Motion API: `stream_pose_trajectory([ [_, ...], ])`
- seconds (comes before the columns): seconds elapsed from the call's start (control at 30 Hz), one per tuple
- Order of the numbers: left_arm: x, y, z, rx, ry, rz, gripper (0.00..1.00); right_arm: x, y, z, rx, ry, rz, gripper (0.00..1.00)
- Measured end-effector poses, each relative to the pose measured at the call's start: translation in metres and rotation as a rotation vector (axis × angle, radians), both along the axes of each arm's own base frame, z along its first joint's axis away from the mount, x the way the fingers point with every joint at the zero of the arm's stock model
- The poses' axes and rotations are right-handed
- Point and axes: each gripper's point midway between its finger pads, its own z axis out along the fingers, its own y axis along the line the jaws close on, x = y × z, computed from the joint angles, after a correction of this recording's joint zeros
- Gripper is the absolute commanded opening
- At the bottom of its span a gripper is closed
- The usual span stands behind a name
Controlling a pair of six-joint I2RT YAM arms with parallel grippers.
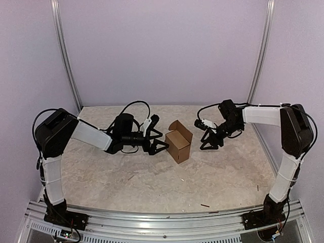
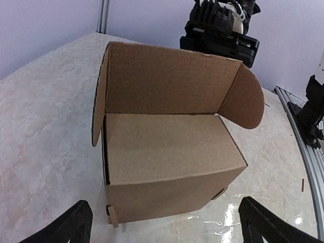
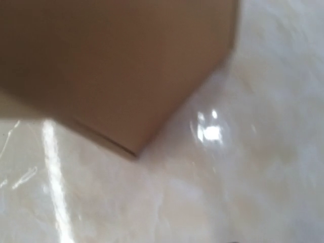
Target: Fold the paper box
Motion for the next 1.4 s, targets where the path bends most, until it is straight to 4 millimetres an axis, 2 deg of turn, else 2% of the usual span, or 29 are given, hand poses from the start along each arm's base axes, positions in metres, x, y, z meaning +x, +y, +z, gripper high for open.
stream_pose_trajectory([
  [0.23,0.006,-0.019,0.02,-0.041,-0.075,-0.096,0.99,-0.017,0.038,0.002,-0.015,-0.079,0.136,0.53],
  [0.4,-0.001,-0.023,0.011,-0.035,-0.068,-0.153,0.97,-0.021,0.053,0.006,-0.016,-0.114,0.181,0.52],
  [0.6,-0.017,-0.033,0.0,-0.016,-0.055,-0.203,0.96,-0.022,0.055,0.006,-0.026,-0.126,0.191,0.52],
  [0.73,-0.022,-0.036,-0.004,-0.006,-0.06,-0.198,0.95,-0.03,0.056,0.001,-0.035,-0.109,0.206,0.52],
  [1.13,-0.07,-0.03,-0.009,0.032,-0.025,-0.204,0.95,-0.08,0.054,-0.006,-0.035,-0.047,0.249,0.53],
  [1.27,-0.07,-0.02,-0.004,0.054,-0.023,-0.151,0.96,-0.09,0.049,-0.004,-0.043,-0.042,0.249,0.63],
  [1.4,-0.061,-0.012,0.022,0.063,-0.062,-0.068,0.98,-0.096,0.04,0.004,-0.074,-0.073,0.251,0.67],
])
